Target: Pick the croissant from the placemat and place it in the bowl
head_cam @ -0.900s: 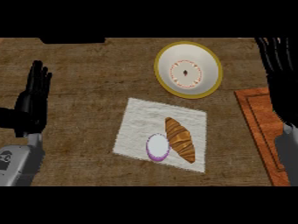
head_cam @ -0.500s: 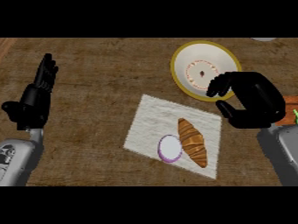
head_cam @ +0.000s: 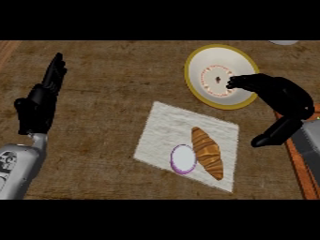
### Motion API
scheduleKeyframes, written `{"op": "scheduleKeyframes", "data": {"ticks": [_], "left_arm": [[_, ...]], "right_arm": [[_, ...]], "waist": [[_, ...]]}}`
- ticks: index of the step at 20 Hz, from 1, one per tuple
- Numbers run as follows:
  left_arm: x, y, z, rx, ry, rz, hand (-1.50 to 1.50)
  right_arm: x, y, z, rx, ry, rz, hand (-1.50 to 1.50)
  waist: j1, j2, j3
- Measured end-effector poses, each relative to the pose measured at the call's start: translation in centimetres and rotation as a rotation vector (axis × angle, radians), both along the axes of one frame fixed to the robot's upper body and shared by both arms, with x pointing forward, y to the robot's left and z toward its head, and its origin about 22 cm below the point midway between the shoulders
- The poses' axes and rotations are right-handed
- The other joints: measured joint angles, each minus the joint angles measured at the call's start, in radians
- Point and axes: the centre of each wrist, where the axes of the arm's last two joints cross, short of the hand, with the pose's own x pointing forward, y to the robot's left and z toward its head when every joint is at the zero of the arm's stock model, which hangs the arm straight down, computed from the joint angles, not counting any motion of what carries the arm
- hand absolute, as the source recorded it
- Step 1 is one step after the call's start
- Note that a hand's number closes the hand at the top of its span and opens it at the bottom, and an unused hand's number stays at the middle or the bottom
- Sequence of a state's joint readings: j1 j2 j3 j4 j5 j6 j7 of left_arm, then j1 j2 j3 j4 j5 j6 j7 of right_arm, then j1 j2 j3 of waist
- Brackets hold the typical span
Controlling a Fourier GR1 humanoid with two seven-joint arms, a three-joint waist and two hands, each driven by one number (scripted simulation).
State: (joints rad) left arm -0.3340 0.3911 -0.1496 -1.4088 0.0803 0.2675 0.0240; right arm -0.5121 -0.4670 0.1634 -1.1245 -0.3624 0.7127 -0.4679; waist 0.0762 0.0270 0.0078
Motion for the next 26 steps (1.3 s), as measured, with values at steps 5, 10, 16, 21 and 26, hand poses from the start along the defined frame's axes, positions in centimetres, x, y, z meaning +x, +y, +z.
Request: {"op": "scheduleKeyframes", "data": {"ticks": [5, 10, 16, 21, 26], "left_arm": [[-0.3, -0.5, 0.3, 0.011, 0.016, 0.004, 0.0], [-0.5, -0.2, 0.7, 0.014, 0.019, 0.017, 0.0], [-1.1, -0.5, 0.7, 0.013, 0.026, 0.029, 0.0], [-1.4, -0.2, 0.8, 0.017, 0.031, 0.036, 0.0], [-2.2, 0.1, 0.7, 0.017, 0.04, 0.049, 0.0]], "right_arm": [[1.5, 0.0, 3.6, -0.223, -0.12, 0.04, -1.5], [2.2, 2.1, 6.1, -0.456, -0.272, 0.108, -1.5], [2.0, 6.2, 5.6, -0.645, -0.395, 0.246, -1.5], [2.0, 8.5, 4.8, -0.746, -0.449, 0.347, -1.5], [1.3, 10.0, 2.7, -0.835, -0.494, 0.427, -1.5]], "waist": [[0.0, -0.007, -0.002], [-0.008, -0.011, -0.004], [-0.026, -0.018, -0.006], [-0.038, -0.02, -0.007], [-0.048, -0.022, -0.007]]}}
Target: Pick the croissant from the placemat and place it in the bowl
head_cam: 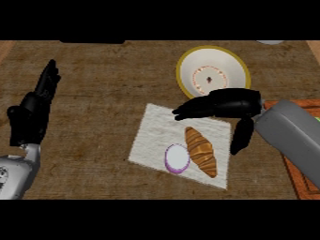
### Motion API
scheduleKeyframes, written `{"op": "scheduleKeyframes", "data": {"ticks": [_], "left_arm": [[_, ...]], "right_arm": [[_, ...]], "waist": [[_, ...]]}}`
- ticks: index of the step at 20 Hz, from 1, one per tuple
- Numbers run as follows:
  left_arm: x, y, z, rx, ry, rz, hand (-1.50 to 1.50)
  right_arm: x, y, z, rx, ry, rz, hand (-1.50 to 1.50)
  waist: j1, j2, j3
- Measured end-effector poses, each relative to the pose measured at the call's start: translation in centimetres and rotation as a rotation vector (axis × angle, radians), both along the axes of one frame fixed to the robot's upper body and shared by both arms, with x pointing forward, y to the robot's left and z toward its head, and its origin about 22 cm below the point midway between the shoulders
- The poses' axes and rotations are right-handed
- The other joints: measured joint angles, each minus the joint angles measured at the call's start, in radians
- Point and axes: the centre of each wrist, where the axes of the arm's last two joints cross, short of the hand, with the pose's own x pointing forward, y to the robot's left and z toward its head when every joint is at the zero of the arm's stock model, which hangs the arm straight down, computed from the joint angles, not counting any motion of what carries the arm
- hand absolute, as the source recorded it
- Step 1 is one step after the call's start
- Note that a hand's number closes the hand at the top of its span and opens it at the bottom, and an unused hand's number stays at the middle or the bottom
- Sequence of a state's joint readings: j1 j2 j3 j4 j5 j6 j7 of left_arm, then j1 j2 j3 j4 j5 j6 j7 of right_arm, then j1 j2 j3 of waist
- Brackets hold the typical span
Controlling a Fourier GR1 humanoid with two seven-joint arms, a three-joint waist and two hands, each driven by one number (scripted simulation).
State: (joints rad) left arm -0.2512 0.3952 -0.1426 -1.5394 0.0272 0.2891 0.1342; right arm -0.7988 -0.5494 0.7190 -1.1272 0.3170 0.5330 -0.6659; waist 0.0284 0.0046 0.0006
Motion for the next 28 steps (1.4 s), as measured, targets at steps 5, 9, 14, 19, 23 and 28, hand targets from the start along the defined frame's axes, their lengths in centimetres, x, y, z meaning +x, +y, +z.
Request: {"op": "scheduleKeyframes", "data": {"ticks": [5, 9, 14, 19, 23, 28], "left_arm": [[-0.3, -0.2, 0.0, 0.0, -0.003, 0.017, 0.0], [-0.4, -0.2, 0.0, 0.002, 0.001, 0.024, 0.0], [-0.3, -0.3, 0.2, -0.003, 0.001, 0.022, 0.0], [-0.3, 0.3, 0.2, 0.003, -0.001, 0.024, 0.0], [-0.4, 0.5, 0.4, 0.002, 0.002, 0.024, 0.0], [-0.6, 0.2, -0.1, 0.002, -0.003, 0.025, 0.0]], "right_arm": [[-0.3, 1.0, -2.0, -0.128, -0.047, 0.041, -1.5], [-0.5, 1.8, -3.7, -0.178, -0.06, 0.047, -1.5], [-0.5, 2.6, -5.3, -0.194, -0.052, 0.047, -1.5], [-0.7, 3.9, -7.0, -0.208, -0.047, 0.06, -1.5], [-0.8, 4.6, -8.4, -0.21, -0.042, 0.069, -1.5], [-1.7, 6.2, -9.8, -0.216, -0.078, 0.126, 1.5]], "waist": [[-0.009, -0.001, 0.0], [-0.015, -0.002, 0.0], [-0.019, -0.003, 0.0], [-0.019, -0.003, 0.0], [-0.019, -0.003, 0.0], [-0.021, -0.005, -0.002]]}}
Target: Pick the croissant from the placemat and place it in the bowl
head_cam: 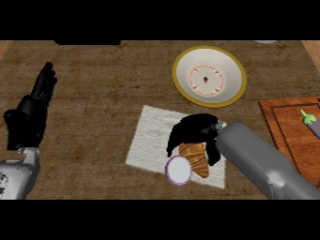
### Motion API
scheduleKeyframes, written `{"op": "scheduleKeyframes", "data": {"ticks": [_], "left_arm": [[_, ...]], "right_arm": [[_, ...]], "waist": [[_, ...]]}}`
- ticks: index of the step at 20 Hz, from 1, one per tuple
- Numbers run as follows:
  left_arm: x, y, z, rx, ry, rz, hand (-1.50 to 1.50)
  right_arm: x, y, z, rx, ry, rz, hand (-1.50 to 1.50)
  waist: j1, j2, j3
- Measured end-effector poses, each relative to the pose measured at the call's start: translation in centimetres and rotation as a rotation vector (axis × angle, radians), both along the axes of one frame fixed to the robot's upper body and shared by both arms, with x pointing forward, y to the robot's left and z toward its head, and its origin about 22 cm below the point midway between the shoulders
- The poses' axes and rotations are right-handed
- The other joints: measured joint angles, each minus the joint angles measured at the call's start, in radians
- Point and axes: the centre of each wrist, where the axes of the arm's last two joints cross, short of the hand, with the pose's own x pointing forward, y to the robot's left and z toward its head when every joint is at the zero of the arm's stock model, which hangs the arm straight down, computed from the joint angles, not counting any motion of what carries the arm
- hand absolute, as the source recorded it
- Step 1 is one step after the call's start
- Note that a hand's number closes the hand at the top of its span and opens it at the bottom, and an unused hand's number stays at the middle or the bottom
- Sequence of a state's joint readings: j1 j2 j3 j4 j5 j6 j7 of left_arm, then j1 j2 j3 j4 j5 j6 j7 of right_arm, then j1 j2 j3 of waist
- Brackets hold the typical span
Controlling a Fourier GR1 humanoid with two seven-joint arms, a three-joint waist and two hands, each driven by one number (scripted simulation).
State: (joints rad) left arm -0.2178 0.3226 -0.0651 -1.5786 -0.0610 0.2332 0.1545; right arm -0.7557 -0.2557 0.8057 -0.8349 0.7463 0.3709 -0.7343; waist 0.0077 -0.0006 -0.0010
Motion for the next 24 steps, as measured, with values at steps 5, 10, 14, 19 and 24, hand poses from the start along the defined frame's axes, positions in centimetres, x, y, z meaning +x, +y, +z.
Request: {"op": "scheduleKeyframes", "data": {"ticks": [5, 10, 14, 19, 24], "left_arm": [[-0.2, 0.1, -0.1, -0.001, 0.007, -0.001, 0.0], [0.3, 0.1, 0.1, 0.0, 0.004, -0.001, 0.0], [0.2, 0.6, 0.3, 0.0, 0.002, 0.005, 0.0], [0.0, 0.6, -0.2, -0.001, 0.016, 0.007, 0.0], [0.1, 0.2, -0.3, -0.004, 0.023, -0.011, 0.0]], "right_arm": [[0.3, -0.1, -0.6, 0.061, -0.037, 0.044, 1.5], [0.6, 0.0, -0.7, 0.104, -0.029, 0.044, 1.5], [0.4, 0.4, -0.5, 0.131, -0.028, 0.024, 1.5], [-1.0, 3.9, -1.3, 0.085, -0.048, -0.284, 1.5], [-2.2, 5.3, -0.9, 0.111, -0.087, -0.59, 1.5]], "waist": [[0.001, -0.006, -0.001], [0.0, -0.006, -0.002], [-0.003, -0.006, -0.002], [-0.012, -0.019, -0.008], [0.001, -0.022, -0.006]]}}
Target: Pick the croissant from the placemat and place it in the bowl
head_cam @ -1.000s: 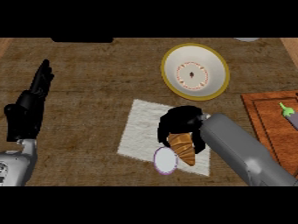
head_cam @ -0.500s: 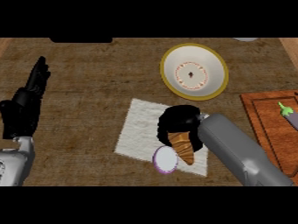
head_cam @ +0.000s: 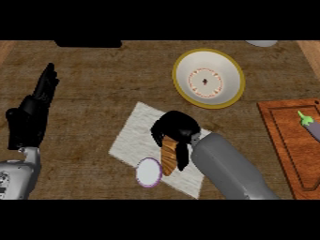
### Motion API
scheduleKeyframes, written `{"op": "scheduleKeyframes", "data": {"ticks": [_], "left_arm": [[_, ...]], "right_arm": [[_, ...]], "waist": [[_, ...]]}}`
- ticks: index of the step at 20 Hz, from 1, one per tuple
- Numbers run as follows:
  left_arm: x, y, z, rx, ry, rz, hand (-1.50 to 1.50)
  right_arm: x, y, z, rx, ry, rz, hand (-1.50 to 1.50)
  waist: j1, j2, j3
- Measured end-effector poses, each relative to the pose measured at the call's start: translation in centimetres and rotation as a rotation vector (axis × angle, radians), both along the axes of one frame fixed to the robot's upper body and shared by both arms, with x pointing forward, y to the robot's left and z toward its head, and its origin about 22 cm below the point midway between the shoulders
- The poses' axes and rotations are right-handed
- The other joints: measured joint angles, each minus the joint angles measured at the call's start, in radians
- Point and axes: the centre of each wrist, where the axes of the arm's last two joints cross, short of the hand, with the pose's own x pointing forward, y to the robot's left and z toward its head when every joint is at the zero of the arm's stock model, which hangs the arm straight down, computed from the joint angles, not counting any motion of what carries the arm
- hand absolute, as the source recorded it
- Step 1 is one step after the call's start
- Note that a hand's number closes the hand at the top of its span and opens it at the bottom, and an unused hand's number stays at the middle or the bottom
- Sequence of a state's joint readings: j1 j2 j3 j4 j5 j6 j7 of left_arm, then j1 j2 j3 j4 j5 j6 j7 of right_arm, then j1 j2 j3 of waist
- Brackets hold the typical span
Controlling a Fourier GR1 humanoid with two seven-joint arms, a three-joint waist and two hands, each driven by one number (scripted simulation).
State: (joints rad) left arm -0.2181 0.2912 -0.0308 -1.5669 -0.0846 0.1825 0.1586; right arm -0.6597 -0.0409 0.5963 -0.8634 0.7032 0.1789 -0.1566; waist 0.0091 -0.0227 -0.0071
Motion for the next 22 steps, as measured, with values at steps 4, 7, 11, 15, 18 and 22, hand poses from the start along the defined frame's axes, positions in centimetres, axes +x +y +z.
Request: {"op": "scheduleKeyframes", "data": {"ticks": [4, 7, 11, 15, 18, 22], "left_arm": [[0.2, -0.1, 0.1, 0.007, 0.001, -0.008, 0.0], [0.2, -0.3, 0.0, 0.006, 0.006, -0.015, 0.0], [0.1, -0.5, -0.2, 0.004, 0.01, -0.02, 0.0], [0.2, -0.5, -0.1, 0.006, 0.003, -0.011, 0.0], [0.2, -0.7, 0.0, 0.009, -0.006, -0.009, 0.0], [-0.3, -0.9, 0.2, 0.007, -0.01, -0.005, 0.0]], "right_arm": [[-1.2, 1.1, 1.6, 0.151, -0.045, -0.213, 1.5], [-2.2, 2.6, 3.7, 0.28, -0.099, -0.357, 1.5], [-3.7, 4.8, 6.9, 0.384, -0.179, -0.541, 1.5], [-5.4, 7.2, 9.6, 0.423, -0.257, -0.693, 1.5], [-5.9, 8.5, 11.3, 0.451, -0.303, -0.781, 1.5], [-4.6, 8.7, 12.8, 0.485, -0.353, -0.86, 1.5]], "waist": [[0.015, 0.001, 0.004], [0.025, 0.0, 0.006], [0.024, -0.002, 0.006], [0.018, 0.003, 0.005], [0.015, 0.01, 0.005], [0.01, 0.017, 0.006]]}}
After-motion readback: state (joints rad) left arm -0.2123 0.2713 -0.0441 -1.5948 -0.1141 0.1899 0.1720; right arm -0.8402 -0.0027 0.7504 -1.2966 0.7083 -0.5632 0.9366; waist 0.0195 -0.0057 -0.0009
